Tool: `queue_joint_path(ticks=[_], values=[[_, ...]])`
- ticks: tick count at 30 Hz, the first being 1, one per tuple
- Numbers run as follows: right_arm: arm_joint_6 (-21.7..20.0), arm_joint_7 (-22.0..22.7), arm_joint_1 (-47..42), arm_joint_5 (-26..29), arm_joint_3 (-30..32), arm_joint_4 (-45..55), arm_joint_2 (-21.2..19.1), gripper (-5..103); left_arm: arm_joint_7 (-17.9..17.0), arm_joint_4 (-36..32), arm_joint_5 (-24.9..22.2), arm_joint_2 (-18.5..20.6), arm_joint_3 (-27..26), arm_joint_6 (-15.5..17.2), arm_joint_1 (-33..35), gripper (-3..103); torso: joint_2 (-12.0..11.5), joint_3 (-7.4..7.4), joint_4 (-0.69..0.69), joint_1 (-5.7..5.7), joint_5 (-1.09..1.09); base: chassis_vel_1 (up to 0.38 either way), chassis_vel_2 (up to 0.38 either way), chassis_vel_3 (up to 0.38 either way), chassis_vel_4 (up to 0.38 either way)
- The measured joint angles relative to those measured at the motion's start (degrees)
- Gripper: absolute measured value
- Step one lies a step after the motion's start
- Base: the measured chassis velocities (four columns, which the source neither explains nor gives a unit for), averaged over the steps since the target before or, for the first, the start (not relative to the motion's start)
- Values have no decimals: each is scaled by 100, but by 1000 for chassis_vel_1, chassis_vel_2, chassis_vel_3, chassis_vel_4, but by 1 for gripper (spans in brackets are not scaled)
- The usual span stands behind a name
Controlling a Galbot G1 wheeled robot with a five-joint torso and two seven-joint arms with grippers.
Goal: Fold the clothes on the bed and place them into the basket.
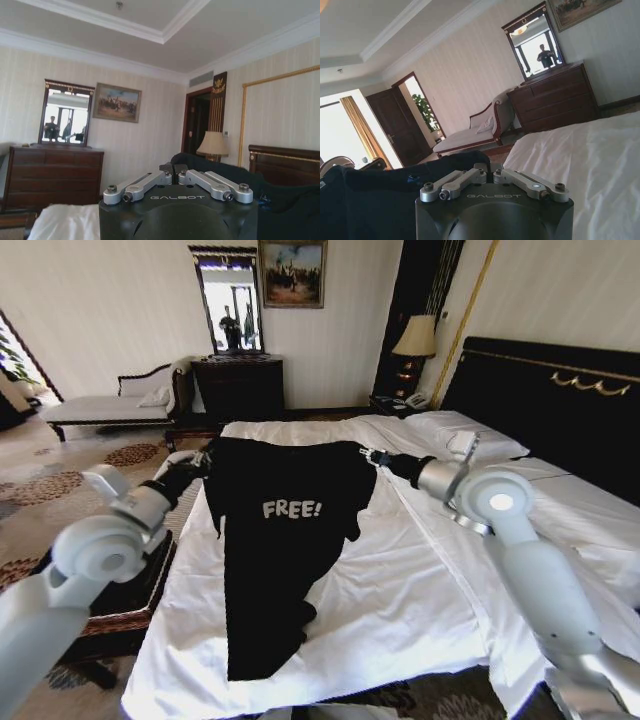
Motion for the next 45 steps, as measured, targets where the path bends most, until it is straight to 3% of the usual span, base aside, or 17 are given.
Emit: queue_joint_path(ticks=[9,14,24,29,31,33,34,37,38,41,42,43,45], values=[[17,83,1235,472,-349,-492,-195,1,62,365,-616,628,74,45,-993,1,0,0,-4,0,2,0,0,0,0],[49,85,1722,684,-504,-735,-316,1,158,492,-938,969,56,47,-1297,1,0,0,0,0,2,0,0,0,0],[214,-74,2005,708,-621,-859,-532,1,179,247,-1219,1242,-145,57,-1302,1,0,0,-1,0,2,0,0,0,0],[348,-246,1560,870,-192,-387,-997,1,75,-418,-1357,1261,-631,115,-751,1,0,1,-1,1,3,0,0,0,0],[404,-99,1039,1416,459,285,-1542,1,-35,-799,-1545,1237,-879,170,-530,1,0,0,0,1,5,0,0,0,0],[584,147,161,2157,1365,1095,-2302,1,-149,-1180,-2115,1226,-1230,366,-380,1,0,-1,-6,-2,6,0,0,0,0],[584,147,161,2157,1365,1095,-2302,1,-149,-1180,-2115,1226,-1230,366,-380,1,0,-1,-6,-2,6,0,0,0,0],[712,453,-834,3193,2659,1831,-3020,1,-369,-1545,-3169,1273,-2054,687,-135,1,2,-3,-6,-4,6,0,0,0,0],[712,453,-834,3193,2659,1831,-3020,1,-369,-1545,-3169,1273,-2054,687,-135,1,2,-3,-6,-4,6,0,0,0,0],[700,743,-1024,4256,3540,2404,-3678,1,-1048,-1587,-4714,1298,-3332,1325,-94,1,2,-2,-1,-4,1,0,0,0,0],[676,830,-986,4479,3664,2475,-3806,1,-1213,-1589,-5100,1314,-3606,1468,-83,1,2,-2,0,-3,0,0,0,0,0],[676,830,-986,4479,3664,2475,-3806,1,-1213,-1589,-5100,1314,-3606,1468,-83,1,2,-2,0,-3,0,0,0,0,0],[590,1092,-894,5180,4060,2515,-4163,1,-1864,-1587,-6307,1388,-4338,1865,-91,1,2,-1,2,-2,0,0,0,0,0]])
